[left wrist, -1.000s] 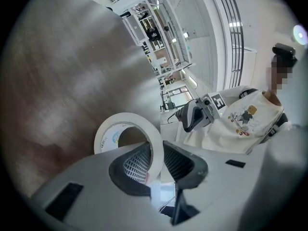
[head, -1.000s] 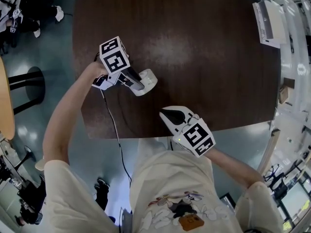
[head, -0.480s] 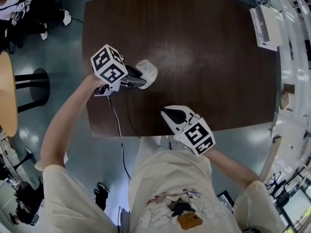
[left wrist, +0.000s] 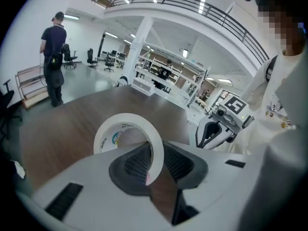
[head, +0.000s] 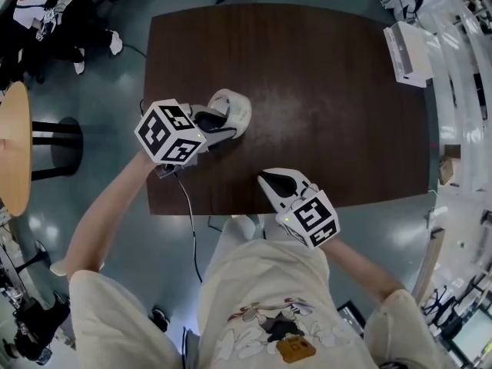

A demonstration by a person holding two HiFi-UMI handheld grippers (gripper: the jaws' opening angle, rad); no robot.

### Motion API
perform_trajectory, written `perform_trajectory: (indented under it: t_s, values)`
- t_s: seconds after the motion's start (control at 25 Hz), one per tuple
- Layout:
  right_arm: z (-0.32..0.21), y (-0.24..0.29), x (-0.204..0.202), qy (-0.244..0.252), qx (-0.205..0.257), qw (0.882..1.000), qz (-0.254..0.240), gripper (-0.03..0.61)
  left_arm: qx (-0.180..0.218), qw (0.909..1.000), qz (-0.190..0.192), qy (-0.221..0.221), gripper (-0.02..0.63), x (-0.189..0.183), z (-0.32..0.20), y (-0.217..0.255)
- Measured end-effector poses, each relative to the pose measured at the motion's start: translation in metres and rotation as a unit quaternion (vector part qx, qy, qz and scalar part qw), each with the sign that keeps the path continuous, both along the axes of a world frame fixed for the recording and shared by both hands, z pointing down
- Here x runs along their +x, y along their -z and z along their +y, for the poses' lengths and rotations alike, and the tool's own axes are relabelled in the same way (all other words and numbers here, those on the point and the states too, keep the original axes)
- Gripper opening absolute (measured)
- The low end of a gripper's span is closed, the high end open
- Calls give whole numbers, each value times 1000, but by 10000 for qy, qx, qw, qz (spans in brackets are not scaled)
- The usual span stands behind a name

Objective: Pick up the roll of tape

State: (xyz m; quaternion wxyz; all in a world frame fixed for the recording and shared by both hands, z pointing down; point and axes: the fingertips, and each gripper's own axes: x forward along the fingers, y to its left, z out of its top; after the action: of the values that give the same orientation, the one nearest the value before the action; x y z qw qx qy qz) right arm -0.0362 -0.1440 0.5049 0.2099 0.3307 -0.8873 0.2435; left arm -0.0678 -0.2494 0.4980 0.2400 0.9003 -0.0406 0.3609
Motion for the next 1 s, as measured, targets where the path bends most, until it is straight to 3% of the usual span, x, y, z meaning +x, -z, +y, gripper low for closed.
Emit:
perform_trajectory:
  t_s: [0.16, 0.32, 0.56, 0.76, 0.84, 1.0]
  values:
    - [12, 11, 2, -186, 228, 9995, 89, 6, 670, 9957, 107, 631, 84, -6, 11, 36]
    - [30, 28, -4, -355, 538, 9979, 73, 6, 1441, 9833, 116, 1107, 84, -18, 31, 72]
    - [51, 59, -5, -636, 1174, 9910, 76, 6, 2719, 9468, -204, 1709, 84, -44, 63, 108]
    - [66, 88, -15, -934, 1676, 9814, -40, 6, 3209, 9217, -233, 2166, 84, -73, 107, 132]
    - [70, 96, -14, -1110, 1820, 9770, -103, 6, 3248, 9139, -52, 2433, 84, -78, 125, 141]
    - [69, 111, -1, -1388, 2155, 9664, -190, 6, 3516, 8888, 236, 2930, 84, -71, 154, 158]
